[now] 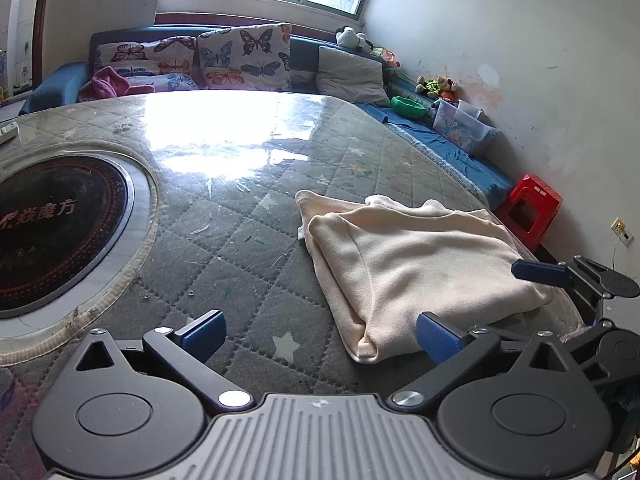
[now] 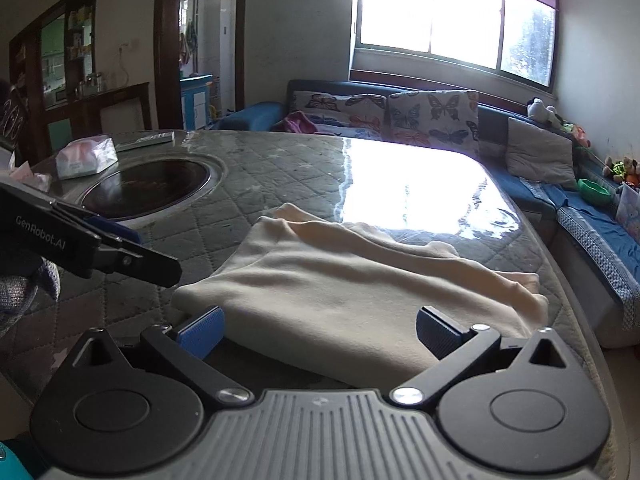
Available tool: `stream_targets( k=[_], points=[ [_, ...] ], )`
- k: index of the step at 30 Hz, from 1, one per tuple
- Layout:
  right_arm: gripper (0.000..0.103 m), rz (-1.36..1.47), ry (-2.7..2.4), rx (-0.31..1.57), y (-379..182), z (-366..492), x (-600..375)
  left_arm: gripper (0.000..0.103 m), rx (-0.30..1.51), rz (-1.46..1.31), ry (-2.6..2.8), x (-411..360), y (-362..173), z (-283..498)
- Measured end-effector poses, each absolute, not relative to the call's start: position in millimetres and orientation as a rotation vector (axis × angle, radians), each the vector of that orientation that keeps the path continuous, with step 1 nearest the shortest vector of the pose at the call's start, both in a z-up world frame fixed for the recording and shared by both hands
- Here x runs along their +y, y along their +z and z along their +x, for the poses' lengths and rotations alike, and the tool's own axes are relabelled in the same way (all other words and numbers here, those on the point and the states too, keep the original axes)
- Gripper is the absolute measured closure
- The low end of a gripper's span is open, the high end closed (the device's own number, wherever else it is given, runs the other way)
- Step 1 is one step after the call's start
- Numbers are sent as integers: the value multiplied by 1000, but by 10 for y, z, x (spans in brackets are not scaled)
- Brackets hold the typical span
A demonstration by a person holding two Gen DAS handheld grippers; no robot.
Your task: Fold clothes
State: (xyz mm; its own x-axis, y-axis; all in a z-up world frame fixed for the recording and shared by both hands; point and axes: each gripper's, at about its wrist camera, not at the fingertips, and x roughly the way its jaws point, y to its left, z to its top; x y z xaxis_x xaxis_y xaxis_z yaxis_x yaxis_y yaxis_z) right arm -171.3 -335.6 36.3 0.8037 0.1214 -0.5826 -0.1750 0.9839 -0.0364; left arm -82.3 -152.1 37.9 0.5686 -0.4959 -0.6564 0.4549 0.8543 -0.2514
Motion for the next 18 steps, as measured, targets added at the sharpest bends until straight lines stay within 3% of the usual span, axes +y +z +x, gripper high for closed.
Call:
stream_targets(
  k=[18],
  points=[
    [0,-108,202,742,122,-1908,-3272,0,770,-27,-537,-1539,420,-1028]
  ],
)
